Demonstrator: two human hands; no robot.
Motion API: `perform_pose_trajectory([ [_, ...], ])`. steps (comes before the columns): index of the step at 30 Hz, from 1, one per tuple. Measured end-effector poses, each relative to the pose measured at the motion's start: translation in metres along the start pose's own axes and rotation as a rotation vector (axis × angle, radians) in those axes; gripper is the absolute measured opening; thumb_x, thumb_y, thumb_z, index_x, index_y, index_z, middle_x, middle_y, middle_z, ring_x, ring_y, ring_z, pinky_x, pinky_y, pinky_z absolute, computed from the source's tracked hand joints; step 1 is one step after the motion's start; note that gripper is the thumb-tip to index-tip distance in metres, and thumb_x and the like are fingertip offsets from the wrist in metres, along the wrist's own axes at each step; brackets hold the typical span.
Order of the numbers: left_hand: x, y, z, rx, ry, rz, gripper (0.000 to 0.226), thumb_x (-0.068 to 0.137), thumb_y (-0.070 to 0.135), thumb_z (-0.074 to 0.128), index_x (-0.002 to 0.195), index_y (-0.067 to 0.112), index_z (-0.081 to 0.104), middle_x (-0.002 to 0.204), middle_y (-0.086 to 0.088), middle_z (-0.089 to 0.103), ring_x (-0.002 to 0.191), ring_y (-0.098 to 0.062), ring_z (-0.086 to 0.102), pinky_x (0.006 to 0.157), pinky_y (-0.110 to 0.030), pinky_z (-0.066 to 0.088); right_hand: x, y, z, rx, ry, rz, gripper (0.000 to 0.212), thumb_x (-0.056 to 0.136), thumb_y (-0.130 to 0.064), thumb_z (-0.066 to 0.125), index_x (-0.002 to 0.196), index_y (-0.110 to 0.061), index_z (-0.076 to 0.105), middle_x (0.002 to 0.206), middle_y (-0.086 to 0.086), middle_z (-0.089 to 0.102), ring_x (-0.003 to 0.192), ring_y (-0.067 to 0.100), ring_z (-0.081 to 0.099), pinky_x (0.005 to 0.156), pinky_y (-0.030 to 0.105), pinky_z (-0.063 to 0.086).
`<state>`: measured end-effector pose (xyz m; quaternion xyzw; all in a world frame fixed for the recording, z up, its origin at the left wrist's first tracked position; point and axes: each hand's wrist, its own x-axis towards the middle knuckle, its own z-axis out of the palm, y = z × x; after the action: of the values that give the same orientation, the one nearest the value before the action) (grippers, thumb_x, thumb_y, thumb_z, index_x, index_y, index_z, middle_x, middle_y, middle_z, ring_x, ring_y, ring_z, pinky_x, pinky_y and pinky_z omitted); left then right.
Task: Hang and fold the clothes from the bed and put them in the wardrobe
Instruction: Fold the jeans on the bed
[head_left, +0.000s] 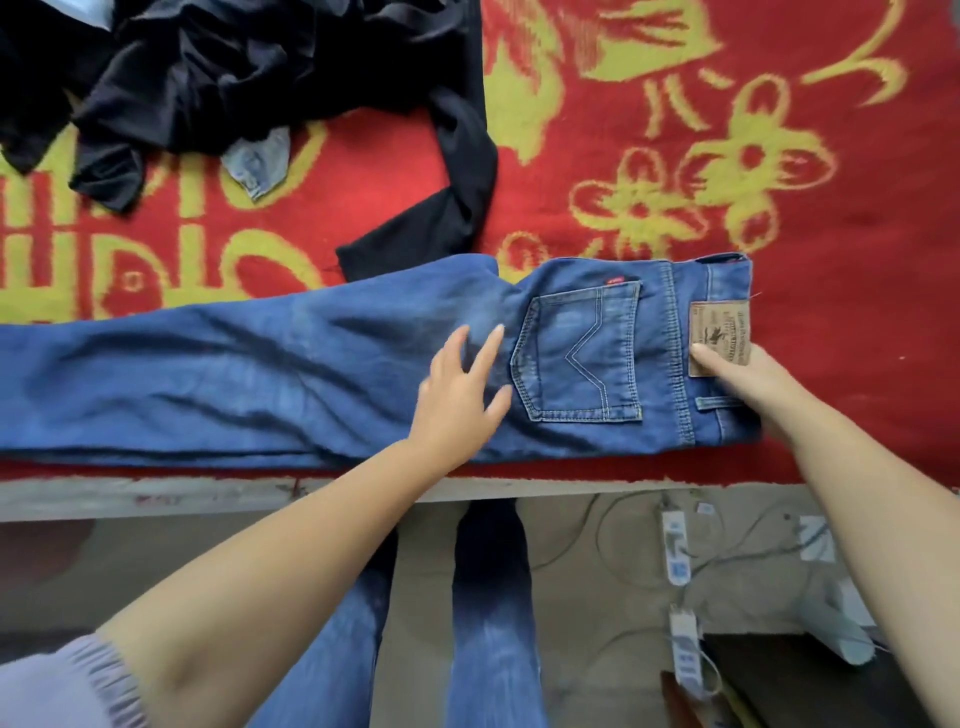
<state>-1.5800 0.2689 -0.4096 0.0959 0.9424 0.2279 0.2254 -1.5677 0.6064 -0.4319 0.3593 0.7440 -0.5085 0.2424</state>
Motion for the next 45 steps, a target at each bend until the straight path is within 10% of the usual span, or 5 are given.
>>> perform_pose_trajectory([
  [9,0.063,0.031,-0.026,-0.728,-0.508,-0.664,0.071,0.093,0.066,0.031,0.149,0.023,0.024,0.156,0.001,0.019,0.136,-0.028,0.032,0.105,-0.051,0.036,-0.076,-0.094,0.011,0.095,-0.037,-0.358,0.021,0.088,-0.016,0.067,0.102,-0.031,0.065,0.109,-0.007,0.071,0.09,-0.002,0.066,0.077,0.014,0.05],
  [20,-0.03,-0.105,-0.125,-1.836,-0.266,-0.5,0.068,0.09,0.068,0.034,0.117,0.016,0.069,0.118,-0.011,0.067,0.106,-0.024,0.066,0.079,-0.036,0.056,-0.176,-0.176,0.262,-0.297,-0.512,-0.466,0.061,0.088,-0.032,0.06,0.141,-0.033,0.03,0.093,-0.006,0.059,0.081,0.003,0.058,0.081,0.021,0.046],
  [35,-0.022,-0.174,-0.077,-0.615,0.225,-0.509,0.03,0.092,0.036,0.059,0.097,0.014,0.039,0.079,0.003,0.057,0.075,-0.023,0.055,0.059,-0.034,0.035,-0.037,-0.145,0.243,-1.169,-0.027,-0.732,0.065,0.098,-0.046,0.04,0.154,-0.023,0.015,0.161,-0.002,0.012,0.149,0.017,0.006,0.114,0.058,0.006],
  [39,-0.042,-0.185,-0.068,-0.572,0.3,-0.482,0.03,0.093,0.034,0.058,0.094,0.015,0.036,0.073,0.009,0.048,0.067,-0.015,0.046,0.057,-0.032,0.029,-0.007,-0.177,0.246,-1.049,-0.07,-0.807,0.032,0.096,-0.037,0.052,0.117,-0.015,0.062,0.133,0.003,0.053,0.131,0.022,0.042,0.114,0.054,0.013],
  [45,-0.036,-0.178,-0.072,-0.572,0.478,-0.561,0.012,0.1,0.02,0.043,0.093,0.012,0.037,0.068,0.007,0.044,0.069,-0.027,0.042,0.058,-0.032,0.017,-0.021,-0.19,0.246,-0.76,-0.132,-0.902,0.028,0.098,-0.027,0.047,0.075,-0.012,0.049,0.065,0.01,0.054,0.068,0.037,0.058,0.064,0.038,0.04],
])
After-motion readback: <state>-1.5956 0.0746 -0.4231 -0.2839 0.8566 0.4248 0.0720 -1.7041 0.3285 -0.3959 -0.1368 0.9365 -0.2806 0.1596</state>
